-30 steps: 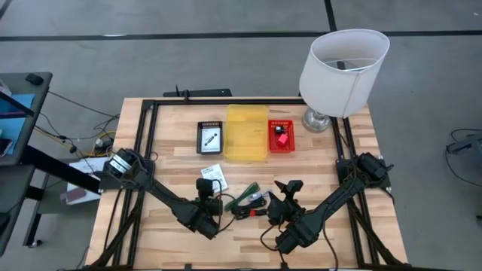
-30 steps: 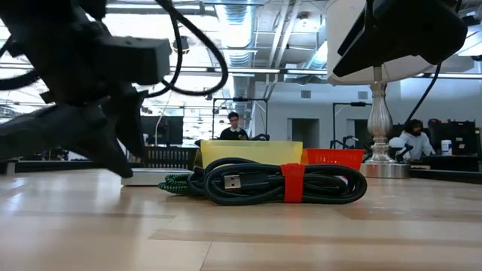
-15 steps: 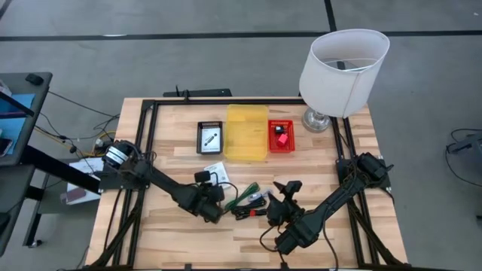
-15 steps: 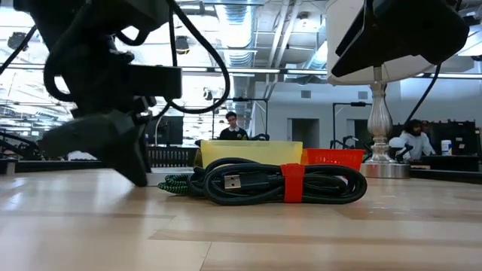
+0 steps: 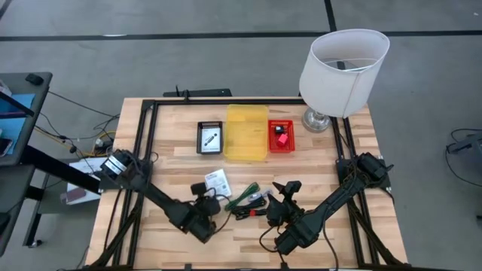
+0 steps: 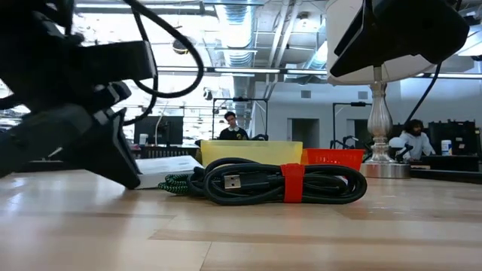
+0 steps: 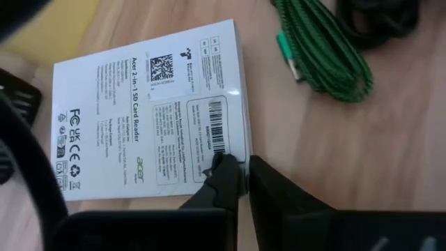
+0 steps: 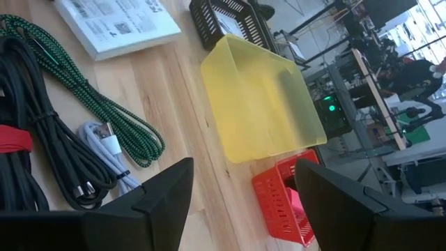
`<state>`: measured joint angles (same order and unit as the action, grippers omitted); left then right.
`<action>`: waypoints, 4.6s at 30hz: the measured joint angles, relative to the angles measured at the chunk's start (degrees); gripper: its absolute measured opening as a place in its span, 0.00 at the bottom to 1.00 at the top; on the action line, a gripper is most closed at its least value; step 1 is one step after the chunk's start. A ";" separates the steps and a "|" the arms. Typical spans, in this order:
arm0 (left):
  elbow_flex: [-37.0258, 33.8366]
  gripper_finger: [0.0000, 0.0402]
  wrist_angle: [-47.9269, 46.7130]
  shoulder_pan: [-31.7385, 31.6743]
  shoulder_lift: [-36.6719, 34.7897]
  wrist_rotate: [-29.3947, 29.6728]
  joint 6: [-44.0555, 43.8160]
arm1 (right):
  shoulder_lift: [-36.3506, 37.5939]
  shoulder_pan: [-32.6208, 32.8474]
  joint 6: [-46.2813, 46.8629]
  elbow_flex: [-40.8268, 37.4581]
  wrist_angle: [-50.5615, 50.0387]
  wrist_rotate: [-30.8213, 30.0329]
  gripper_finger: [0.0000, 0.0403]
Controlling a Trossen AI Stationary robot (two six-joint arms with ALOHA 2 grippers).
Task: Pick and place items into bin
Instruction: Put the card reader box into the black bin, then put the bottom black charger cable into the yellow bin
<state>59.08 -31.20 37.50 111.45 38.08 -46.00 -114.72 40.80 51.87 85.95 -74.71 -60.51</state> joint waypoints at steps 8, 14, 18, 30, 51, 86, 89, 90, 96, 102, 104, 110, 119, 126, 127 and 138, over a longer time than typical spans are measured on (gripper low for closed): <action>7.62 0.00 -16.88 2.50 0.36 4.99 -2.88 | 0.00 0.00 0.01 0.00 0.00 -0.01 0.61; 11.82 0.00 -28.82 0.46 0.27 13.11 -1.33 | 0.00 0.00 0.01 0.00 -0.01 -0.03 0.61; 13.82 0.00 -38.15 -3.17 0.25 15.96 1.61 | 0.00 -0.04 0.01 0.00 -0.01 -0.04 0.61; 13.60 0.00 -45.71 -16.88 -1.15 18.53 20.58 | 0.00 -0.04 0.09 0.00 -0.02 -1.10 0.61; -5.00 0.00 -15.29 -31.25 -27.98 -1.85 53.12 | 0.00 -1.22 0.14 0.00 0.01 -1.05 0.61; -9.54 0.00 -8.30 -36.37 -28.14 -4.58 55.86 | 0.00 -2.34 0.12 0.00 0.61 -1.03 0.61; -9.54 0.00 -7.64 -36.37 -28.14 -4.56 55.66 | 0.00 -2.32 0.12 0.00 0.62 -1.03 0.61; -9.54 0.00 -7.49 -36.37 -28.14 -4.54 55.56 | 0.00 -2.32 0.12 0.00 0.62 -1.03 0.61; -9.54 0.01 -6.99 -36.43 -28.12 -4.53 55.56 | 0.00 -2.32 0.12 0.00 0.62 -1.03 0.61; -9.54 0.11 -6.88 -36.52 -28.12 -4.34 55.13 | 0.00 -2.34 0.12 0.00 0.62 -1.03 0.61; -9.54 0.14 -6.77 -36.52 -28.12 -4.32 54.93 | 0.00 -2.32 0.12 0.00 0.62 -1.03 0.61; -9.52 0.23 -6.75 -36.52 -28.12 -2.94 54.75 | 0.00 -2.33 0.12 0.00 0.62 -1.03 0.61; -9.11 0.27 -9.07 -36.12 -28.10 1.90 53.58 | 0.00 -2.34 0.01 0.00 0.87 0.12 0.61; -7.04 0.27 -16.30 -32.93 -30.63 1.31 38.31 | 0.00 -2.68 -14.62 0.00 5.56 13.56 0.61; -7.52 0.27 -15.78 -32.45 -31.99 1.57 36.53 | 0.00 -2.93 -17.30 0.00 6.60 16.43 0.61; -13.14 0.27 -14.17 -27.69 -47.23 -1.37 19.21 | 0.00 -7.38 -40.54 0.00 24.42 32.16 0.61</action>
<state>45.94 -45.37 9.80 64.21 36.71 -26.79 -114.72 33.42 11.32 85.95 -50.29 -28.35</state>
